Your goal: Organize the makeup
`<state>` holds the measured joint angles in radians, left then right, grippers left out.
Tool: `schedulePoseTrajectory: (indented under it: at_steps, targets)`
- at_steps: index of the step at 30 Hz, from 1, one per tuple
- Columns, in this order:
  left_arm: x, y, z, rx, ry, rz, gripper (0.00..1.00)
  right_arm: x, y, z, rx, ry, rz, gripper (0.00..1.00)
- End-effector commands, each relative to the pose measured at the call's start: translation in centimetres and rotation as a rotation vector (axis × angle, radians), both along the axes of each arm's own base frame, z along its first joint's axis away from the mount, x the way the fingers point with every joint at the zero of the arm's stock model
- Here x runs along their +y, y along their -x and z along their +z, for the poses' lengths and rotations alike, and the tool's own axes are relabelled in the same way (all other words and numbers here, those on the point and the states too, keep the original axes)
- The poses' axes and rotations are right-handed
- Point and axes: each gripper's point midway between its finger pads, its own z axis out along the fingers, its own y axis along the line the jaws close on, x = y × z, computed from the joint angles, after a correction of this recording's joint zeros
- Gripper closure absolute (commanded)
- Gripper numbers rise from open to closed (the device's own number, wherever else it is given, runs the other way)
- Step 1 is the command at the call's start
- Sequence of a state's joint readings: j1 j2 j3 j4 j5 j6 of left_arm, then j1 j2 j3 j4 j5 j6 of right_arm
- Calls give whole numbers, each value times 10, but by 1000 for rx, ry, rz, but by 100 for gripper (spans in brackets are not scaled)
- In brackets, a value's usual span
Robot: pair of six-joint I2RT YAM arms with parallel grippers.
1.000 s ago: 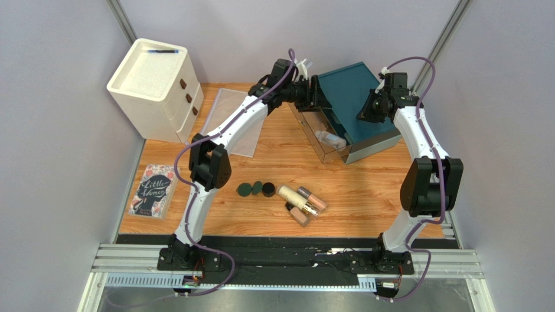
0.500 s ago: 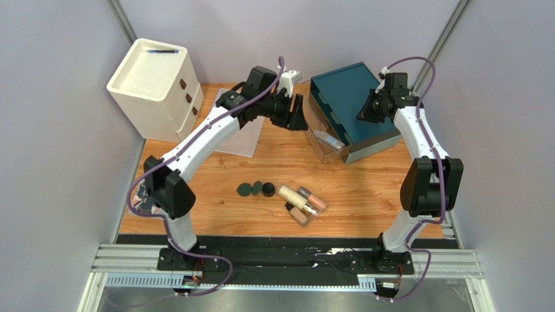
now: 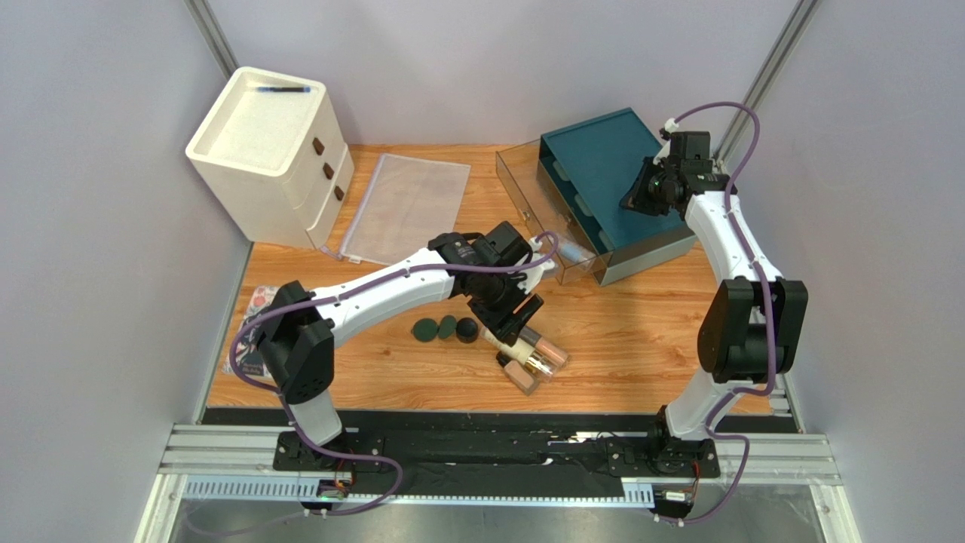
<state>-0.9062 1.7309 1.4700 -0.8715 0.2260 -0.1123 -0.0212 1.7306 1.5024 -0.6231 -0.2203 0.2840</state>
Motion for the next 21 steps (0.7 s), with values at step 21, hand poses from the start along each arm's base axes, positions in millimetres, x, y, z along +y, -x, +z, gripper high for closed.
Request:
schedulePoseTrajectory:
  at_steps: [21]
  targets:
    - [-14,79,-30,6,-128,-110,27,-1,90,-65,276,9,1,100]
